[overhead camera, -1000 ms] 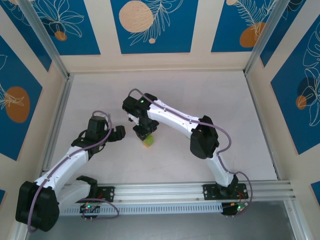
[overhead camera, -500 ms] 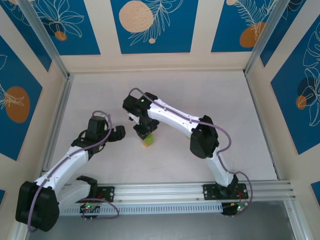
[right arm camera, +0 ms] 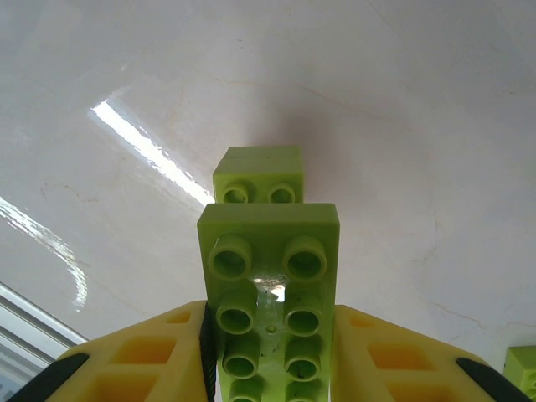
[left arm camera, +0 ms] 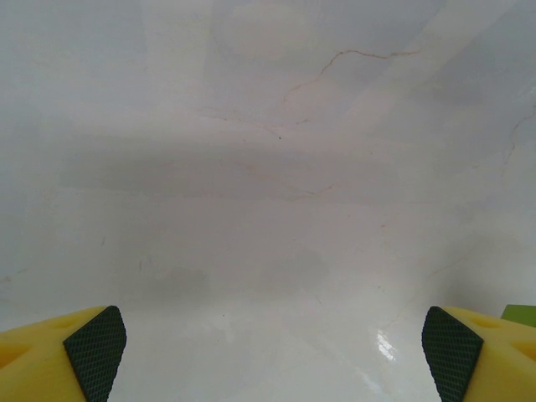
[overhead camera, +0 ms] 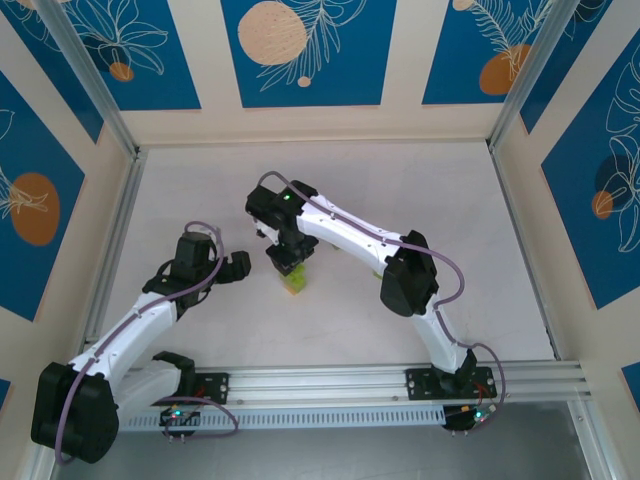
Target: Assemble a carrot with lego
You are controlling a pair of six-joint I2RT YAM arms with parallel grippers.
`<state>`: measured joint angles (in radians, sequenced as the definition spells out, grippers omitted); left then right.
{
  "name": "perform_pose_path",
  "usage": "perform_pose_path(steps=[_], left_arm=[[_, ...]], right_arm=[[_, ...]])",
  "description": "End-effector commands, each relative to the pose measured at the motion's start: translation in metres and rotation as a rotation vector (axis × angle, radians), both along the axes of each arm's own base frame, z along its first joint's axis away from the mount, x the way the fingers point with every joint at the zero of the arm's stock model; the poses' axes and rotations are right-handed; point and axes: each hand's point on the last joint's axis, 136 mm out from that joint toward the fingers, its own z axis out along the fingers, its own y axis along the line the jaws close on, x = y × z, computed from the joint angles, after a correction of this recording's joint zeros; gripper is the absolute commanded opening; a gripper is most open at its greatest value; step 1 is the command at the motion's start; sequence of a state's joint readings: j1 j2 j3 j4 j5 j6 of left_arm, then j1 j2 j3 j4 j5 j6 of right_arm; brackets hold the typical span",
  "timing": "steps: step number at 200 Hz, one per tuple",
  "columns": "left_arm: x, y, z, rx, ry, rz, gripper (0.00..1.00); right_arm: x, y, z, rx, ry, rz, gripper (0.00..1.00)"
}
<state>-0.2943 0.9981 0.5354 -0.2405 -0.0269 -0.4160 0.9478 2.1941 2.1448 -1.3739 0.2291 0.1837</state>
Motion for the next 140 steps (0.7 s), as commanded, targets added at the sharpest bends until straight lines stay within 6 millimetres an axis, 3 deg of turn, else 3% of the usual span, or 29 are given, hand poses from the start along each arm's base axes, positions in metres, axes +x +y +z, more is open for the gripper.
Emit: perform_pose_path(steps=[1,140], left_arm=[[0.002,0.001,0.001,-0.004,-0.01,-0.008,0.94],[0.001,0.001,0.001,-0.005,-0.012,-0.01,0.94]], right_arm=[[-0.009,-0.001,0.002,0.01,0.041,0.014,0.35],[-0.015,-0.005,-0.017,-0.009,0.097,0.008,0.35]])
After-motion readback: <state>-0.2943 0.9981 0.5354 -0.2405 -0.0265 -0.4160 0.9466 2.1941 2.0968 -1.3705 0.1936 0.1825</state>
